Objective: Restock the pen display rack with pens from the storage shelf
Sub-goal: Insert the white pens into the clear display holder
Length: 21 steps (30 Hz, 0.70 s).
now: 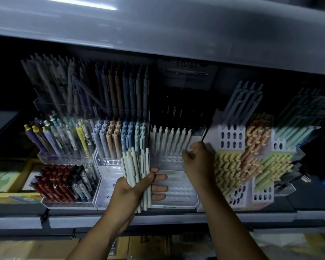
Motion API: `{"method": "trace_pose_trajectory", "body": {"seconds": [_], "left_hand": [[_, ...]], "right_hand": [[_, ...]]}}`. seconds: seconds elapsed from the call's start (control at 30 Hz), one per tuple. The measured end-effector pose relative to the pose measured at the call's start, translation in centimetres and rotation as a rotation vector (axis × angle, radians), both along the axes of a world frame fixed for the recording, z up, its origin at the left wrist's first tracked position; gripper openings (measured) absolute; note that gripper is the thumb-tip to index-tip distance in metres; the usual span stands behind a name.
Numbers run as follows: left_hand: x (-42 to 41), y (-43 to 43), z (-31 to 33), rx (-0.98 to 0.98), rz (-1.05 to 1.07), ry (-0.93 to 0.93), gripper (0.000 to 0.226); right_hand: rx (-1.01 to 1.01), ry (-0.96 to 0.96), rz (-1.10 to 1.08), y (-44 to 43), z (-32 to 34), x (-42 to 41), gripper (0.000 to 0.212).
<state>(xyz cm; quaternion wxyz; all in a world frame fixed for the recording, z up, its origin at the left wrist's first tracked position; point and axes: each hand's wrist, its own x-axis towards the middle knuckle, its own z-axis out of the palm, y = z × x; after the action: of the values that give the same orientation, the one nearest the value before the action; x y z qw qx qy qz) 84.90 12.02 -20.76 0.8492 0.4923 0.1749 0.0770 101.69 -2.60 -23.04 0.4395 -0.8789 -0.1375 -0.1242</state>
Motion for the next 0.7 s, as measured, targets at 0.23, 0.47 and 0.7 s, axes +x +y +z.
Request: {"method": "trace_pose_trajectory", "body": {"seconds": [0.23, 0.47, 0.7], "left_hand": [[0.9, -0.6, 0.0, 0.049, -0.077, 0.014, 0.034], [1.4, -1.0, -0.2, 0.16, -0.141, 0.032, 0.023], [2.0, -1.1, 0.1, 0.265, -0.255, 0.025, 0.029]], "right_hand": [[0.196, 0.194, 0.337, 0.5, 4.4, -5.3, 0.012], [0.221, 0.259, 0.391, 0.4, 7.0, -6.0, 0.013], [0.263, 0.404, 0.394, -1.1, 8.9, -4.8, 0.018]]}}
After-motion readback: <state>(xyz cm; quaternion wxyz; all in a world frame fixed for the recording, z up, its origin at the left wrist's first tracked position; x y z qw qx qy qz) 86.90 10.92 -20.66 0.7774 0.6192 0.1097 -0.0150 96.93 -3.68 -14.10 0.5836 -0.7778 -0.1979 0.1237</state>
